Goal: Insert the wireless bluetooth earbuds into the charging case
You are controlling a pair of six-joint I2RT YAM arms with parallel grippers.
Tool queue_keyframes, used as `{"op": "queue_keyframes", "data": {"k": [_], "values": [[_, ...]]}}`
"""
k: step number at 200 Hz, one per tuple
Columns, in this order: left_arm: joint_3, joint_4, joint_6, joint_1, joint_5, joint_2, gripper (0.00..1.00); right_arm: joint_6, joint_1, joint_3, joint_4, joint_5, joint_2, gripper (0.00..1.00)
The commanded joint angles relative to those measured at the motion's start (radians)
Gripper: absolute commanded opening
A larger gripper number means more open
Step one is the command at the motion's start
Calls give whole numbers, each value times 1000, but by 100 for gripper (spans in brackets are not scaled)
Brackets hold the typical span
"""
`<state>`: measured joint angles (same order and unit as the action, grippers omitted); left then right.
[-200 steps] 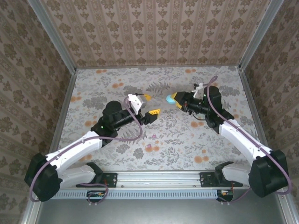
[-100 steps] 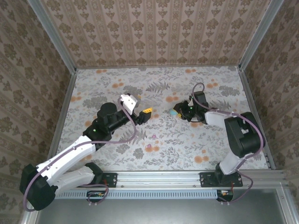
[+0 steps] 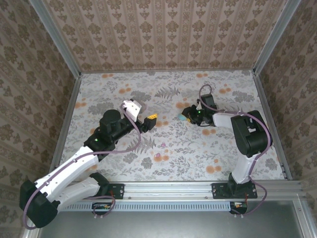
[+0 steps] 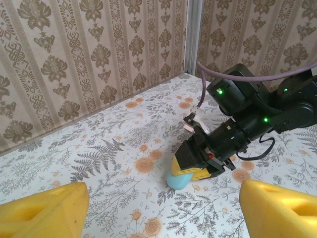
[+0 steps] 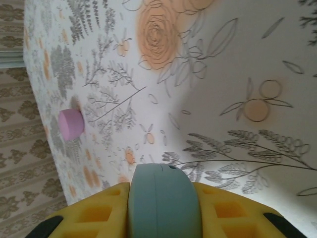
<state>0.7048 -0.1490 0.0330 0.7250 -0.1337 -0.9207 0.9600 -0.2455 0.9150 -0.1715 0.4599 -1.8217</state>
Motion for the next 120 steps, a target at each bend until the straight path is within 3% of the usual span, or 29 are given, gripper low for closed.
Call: {"op": "queue_keyframes", "data": {"k": [1,44,120], "values": [[24,8,20,-9,-1,5,80,-65,8,-14,64,-60,23,22],[24,4,30,-11,-12,0,80,-140,43,-22,190,-87,36,25],[33,2,47,-13,-18,-25,80,-252,87,15,340,-94,74,44]]}}
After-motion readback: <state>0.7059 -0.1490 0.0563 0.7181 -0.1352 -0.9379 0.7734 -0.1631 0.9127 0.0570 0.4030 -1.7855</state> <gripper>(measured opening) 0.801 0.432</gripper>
